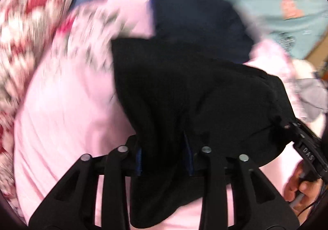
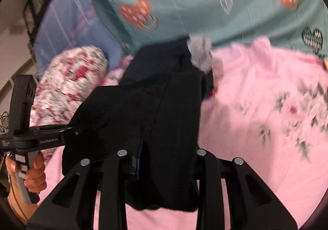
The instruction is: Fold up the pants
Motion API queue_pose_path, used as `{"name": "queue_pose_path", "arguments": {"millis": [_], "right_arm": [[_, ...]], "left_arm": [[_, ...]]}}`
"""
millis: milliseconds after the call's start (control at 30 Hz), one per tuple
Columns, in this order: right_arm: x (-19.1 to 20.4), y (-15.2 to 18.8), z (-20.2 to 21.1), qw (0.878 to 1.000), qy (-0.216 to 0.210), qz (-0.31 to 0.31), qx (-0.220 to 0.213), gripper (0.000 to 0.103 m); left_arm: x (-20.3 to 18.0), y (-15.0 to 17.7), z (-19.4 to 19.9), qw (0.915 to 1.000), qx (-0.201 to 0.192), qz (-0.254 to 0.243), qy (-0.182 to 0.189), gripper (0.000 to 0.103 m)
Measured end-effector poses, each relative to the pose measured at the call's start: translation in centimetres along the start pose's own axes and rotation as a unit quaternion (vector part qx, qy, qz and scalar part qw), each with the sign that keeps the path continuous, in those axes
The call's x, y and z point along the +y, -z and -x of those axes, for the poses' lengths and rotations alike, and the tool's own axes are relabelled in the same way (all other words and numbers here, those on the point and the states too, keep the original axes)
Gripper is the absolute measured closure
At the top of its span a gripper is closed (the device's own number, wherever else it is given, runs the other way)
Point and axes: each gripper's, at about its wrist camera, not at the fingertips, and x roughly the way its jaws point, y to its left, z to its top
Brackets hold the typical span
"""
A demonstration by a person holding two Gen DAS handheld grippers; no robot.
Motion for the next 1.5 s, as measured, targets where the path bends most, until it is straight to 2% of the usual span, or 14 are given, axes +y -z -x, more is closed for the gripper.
{"name": "queue_pose_path", "arguments": {"millis": [33, 100, 133, 267, 367, 433, 700, 967, 1033, 1100, 1133, 1167, 1267, 1500], "right_arm": [[-0.6, 0.6, -1.7, 0.999, 0.025, -0.005, 0.021, 0.071], [-1.6, 2.0, -4.5, 0.991, 0.115, 0.013, 0.061, 0.054], [-1.8, 2.5, -4.8, 0.99, 0.125, 0.019, 0.061, 0.047], [-1.6, 2.7, -4.0, 0.987, 0.145, 0.04, 0.052, 0.042], [-1.3, 2.9, -3.7, 0.987, 0.154, 0.035, 0.038, 0.041], [-0.5, 2.8, -2.9, 0.988, 0.145, 0.037, 0.026, 0.041], [3.4, 3.7, 1.9, 0.989, 0.134, 0.058, -0.034, 0.039], [5.3, 6.7, 4.3, 0.988, 0.139, 0.039, -0.045, 0.038], [5.4, 7.4, 4.4, 0.987, 0.148, 0.036, -0.048, 0.038], [5.6, 8.0, 4.4, 0.986, 0.152, 0.04, -0.049, 0.032], [5.8, 8.2, 4.4, 0.985, 0.157, 0.043, -0.051, 0.02], [5.9, 8.4, 4.6, 0.984, 0.16, 0.045, -0.056, 0.014], [6.3, 8.9, 4.7, 0.981, 0.171, 0.059, -0.072, 0.013], [6.6, 9.3, 4.1, 0.971, 0.204, 0.102, -0.073, 0.011]], "left_arm": [[0.7, 0.3, -1.2, 1.0, -0.002, 0.004, -0.006, 0.046], [1.5, 0.7, -1.3, 0.9996, -0.021, 0.01, -0.015, 0.028], [1.8, 0.7, -1.2, 0.9995, -0.028, 0.009, -0.015, 0.024], [2.3, 1.1, -0.9, 0.9992, -0.036, 0.019, -0.005, 0.023], [2.1, 2.0, 0.8, 0.9985, -0.051, 0.02, -0.008, 0.025], [1.4, 2.8, 2.6, 0.9969, -0.076, 0.006, -0.018, 0.025], [0.3, 5.8, 6.6, 0.9921, -0.121, 0.002, -0.034, 0.022], [-0.8, 8.7, 8.5, 0.9878, -0.149, -0.005, -0.045, 0.011], [-1.2, 9.3, 9.0, 0.9855, -0.163, -0.011, -0.048, 0.003], [-1.5, 9.7, 9.1, 0.9839, -0.168, -0.019, -0.059, 0.002], [-1.6, 10.0, 9.1, 0.9831, -0.171, -0.022, -0.062, 0.002], [-1.7, 10.2, 9.0, 0.9826, -0.172, -0.025, -0.066, 0.002], [-1.7, 10.4, 8.5, 0.9831, -0.163, -0.027, -0.079, 0.002], [-2.1, 10.7, 7.6, 0.9817, -0.151, -0.039, -0.108, 0.002]]}}
